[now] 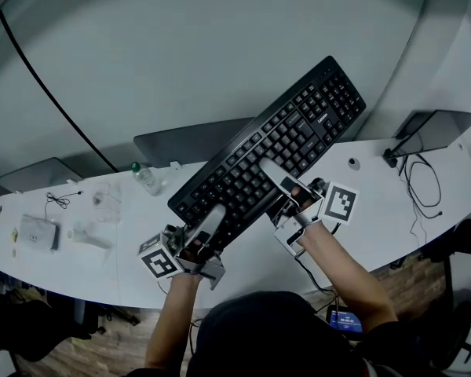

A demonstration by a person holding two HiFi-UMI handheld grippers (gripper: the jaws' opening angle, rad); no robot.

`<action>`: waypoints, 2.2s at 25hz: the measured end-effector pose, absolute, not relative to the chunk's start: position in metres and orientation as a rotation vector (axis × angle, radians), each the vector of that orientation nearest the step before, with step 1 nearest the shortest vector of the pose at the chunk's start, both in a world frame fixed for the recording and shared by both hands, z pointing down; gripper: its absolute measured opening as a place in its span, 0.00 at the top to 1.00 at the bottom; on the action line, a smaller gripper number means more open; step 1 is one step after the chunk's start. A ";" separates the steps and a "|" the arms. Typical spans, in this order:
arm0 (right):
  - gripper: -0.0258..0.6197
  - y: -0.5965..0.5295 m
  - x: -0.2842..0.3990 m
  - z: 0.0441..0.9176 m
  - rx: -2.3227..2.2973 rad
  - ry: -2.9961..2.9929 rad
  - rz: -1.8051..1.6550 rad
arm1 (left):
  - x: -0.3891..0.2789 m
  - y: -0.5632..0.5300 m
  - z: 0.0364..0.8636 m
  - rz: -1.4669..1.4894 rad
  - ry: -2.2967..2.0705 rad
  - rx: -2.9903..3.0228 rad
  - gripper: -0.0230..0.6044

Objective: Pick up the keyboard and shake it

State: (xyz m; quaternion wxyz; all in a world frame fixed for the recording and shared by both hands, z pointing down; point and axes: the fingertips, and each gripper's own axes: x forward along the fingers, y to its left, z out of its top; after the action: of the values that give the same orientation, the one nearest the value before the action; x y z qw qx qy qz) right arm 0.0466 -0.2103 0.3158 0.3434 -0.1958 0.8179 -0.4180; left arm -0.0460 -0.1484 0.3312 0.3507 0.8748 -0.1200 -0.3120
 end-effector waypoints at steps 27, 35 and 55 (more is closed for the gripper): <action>0.82 -0.210 0.045 0.316 -0.615 2.235 -0.988 | -0.151 -0.151 0.346 -0.717 -0.539 2.389 0.76; 0.82 -0.202 0.042 0.314 -0.596 2.341 -0.962 | -0.139 -0.176 0.331 -0.432 -0.600 2.552 0.69; 0.82 -0.173 0.007 0.318 -0.405 2.543 -0.993 | -0.051 -0.135 0.354 0.230 -0.115 2.651 0.58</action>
State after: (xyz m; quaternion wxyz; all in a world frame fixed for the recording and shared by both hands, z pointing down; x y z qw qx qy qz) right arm 0.0067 -0.1731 0.3184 0.1897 -0.1442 0.9046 -0.3533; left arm -0.0513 -0.1354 0.3540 0.2367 0.9671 -0.0419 0.0837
